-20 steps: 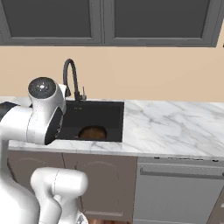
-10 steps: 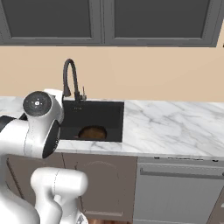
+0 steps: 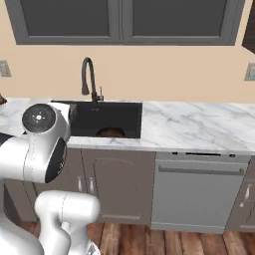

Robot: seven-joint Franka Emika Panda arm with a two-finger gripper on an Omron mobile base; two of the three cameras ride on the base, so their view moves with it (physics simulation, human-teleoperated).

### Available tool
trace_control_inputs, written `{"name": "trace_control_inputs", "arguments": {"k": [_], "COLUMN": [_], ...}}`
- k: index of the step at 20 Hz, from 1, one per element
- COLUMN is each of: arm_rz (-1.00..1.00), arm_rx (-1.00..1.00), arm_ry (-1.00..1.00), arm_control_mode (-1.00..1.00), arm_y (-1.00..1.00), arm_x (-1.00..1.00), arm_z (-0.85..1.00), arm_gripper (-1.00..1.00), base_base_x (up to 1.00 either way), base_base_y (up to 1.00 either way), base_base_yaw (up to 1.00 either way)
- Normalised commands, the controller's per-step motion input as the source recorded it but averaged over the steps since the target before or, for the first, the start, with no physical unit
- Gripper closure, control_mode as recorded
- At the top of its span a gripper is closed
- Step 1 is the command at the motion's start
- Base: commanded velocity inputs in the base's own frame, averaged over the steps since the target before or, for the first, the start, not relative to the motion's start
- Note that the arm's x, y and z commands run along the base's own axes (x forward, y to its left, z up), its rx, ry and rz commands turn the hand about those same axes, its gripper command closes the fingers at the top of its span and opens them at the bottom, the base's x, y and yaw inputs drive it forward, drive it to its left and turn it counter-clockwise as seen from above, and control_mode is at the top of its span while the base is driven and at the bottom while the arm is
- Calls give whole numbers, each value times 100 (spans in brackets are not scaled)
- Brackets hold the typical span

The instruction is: Move the pot and pan from the stove into the sink.

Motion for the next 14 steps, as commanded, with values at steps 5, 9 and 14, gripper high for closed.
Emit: {"name": "trace_control_inputs", "arguments": {"k": [5, 9, 14], "arm_rz": [0, 0, 0], "arm_rx": [0, 0, 0], "arm_ry": [0, 0, 0], "arm_control_mode": [100, 100, 100], "arm_y": [0, 0, 0], "arm_x": [0, 0, 0], "arm_z": [0, 0, 0], "arm_gripper": [-100, -100, -100], "base_base_x": [-92, -89, -20], "base_base_y": [0, 0, 0], "base_base_yaw": [0, 0, 0]}}
